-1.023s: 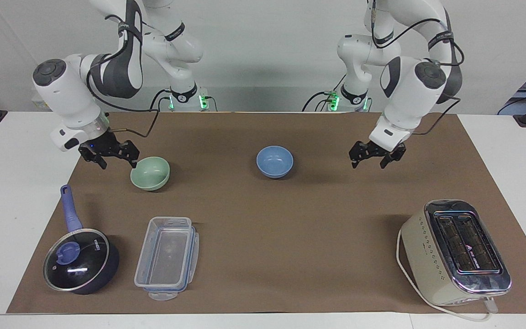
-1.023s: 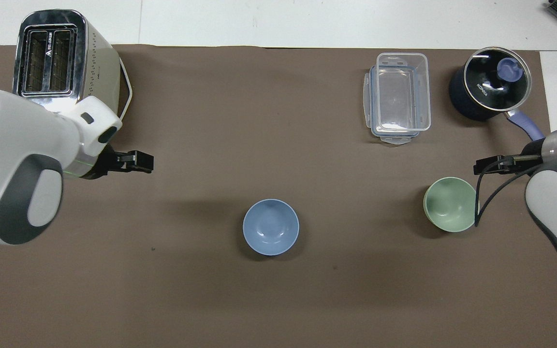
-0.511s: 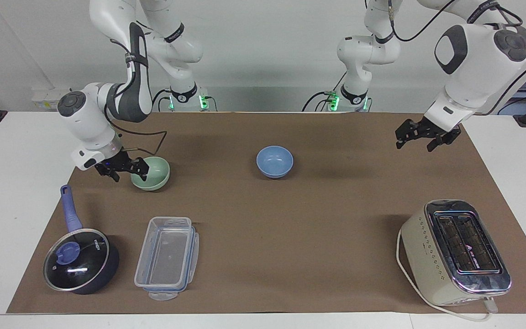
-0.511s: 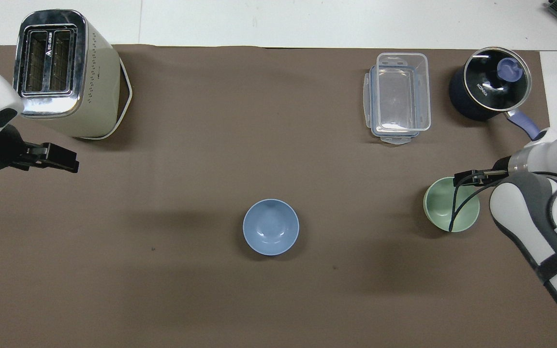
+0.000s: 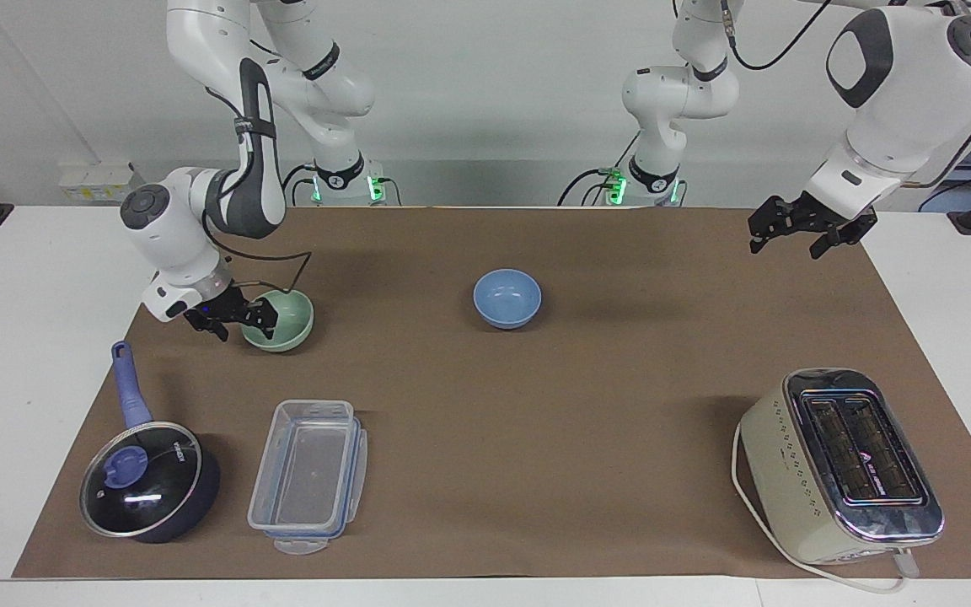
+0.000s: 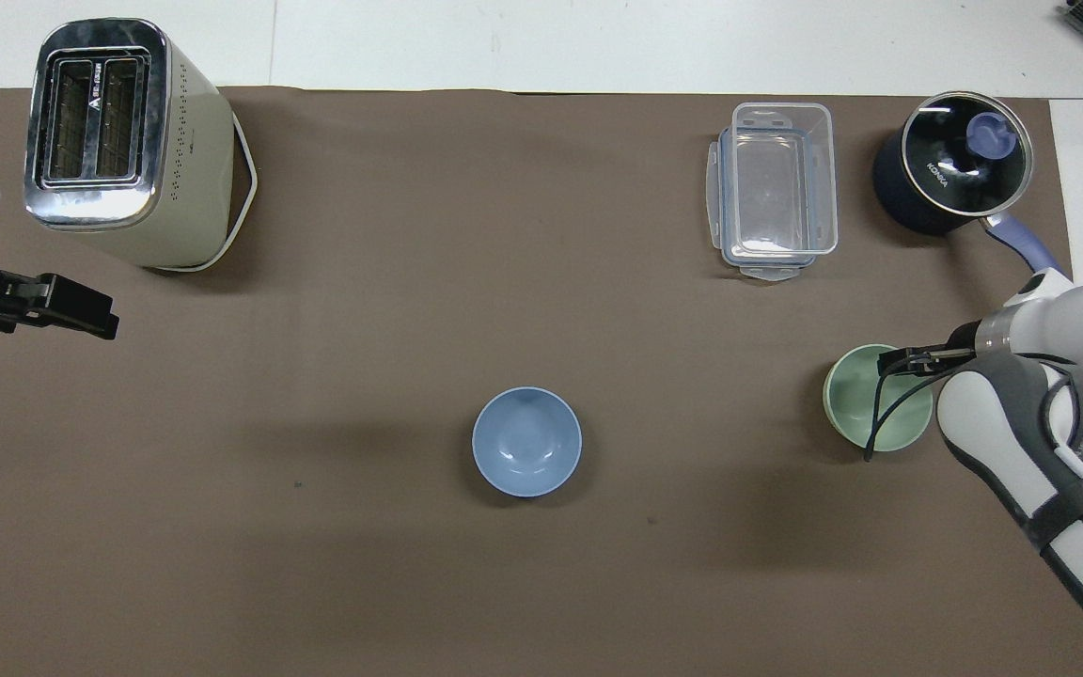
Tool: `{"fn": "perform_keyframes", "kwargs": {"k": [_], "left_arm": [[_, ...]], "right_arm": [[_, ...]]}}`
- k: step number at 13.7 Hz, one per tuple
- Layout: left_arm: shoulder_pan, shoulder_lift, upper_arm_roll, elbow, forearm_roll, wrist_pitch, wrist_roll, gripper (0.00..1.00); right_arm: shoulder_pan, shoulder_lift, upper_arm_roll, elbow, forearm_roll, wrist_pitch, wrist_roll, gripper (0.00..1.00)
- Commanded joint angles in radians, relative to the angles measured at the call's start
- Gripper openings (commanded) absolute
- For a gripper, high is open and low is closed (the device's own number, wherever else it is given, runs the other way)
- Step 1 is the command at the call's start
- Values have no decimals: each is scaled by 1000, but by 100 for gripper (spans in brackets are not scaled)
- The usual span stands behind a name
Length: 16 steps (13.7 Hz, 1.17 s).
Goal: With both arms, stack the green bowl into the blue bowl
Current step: 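Grasp the pale green bowl rim with the right gripper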
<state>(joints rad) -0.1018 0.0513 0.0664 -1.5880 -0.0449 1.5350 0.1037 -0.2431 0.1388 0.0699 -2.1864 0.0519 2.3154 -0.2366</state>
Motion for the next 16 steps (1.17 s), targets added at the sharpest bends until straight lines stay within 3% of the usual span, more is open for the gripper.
{"fn": "perform_keyframes", "kwargs": {"k": [1,4,6,8,16], "left_arm": [[22,7,-10,11,16,-19,19,100],[24,9,-11,16,16,-19,14,100],[24,7,-11,16,16,-19,14,100],[24,7,-11,16,16,-19,14,100],[24,9,-11,16,16,-19,14,100]], "right_arm": [[-19,-15,7,-9,17,-11,-47,64],[-19,-16,7,-7,17,-16,-50,44],[-19,-24,7,0,17,-83,-50,18],[-19,-30,7,14,17,-125,-55,0],[1,-125,14,25,17,-241,-32,0]]}}
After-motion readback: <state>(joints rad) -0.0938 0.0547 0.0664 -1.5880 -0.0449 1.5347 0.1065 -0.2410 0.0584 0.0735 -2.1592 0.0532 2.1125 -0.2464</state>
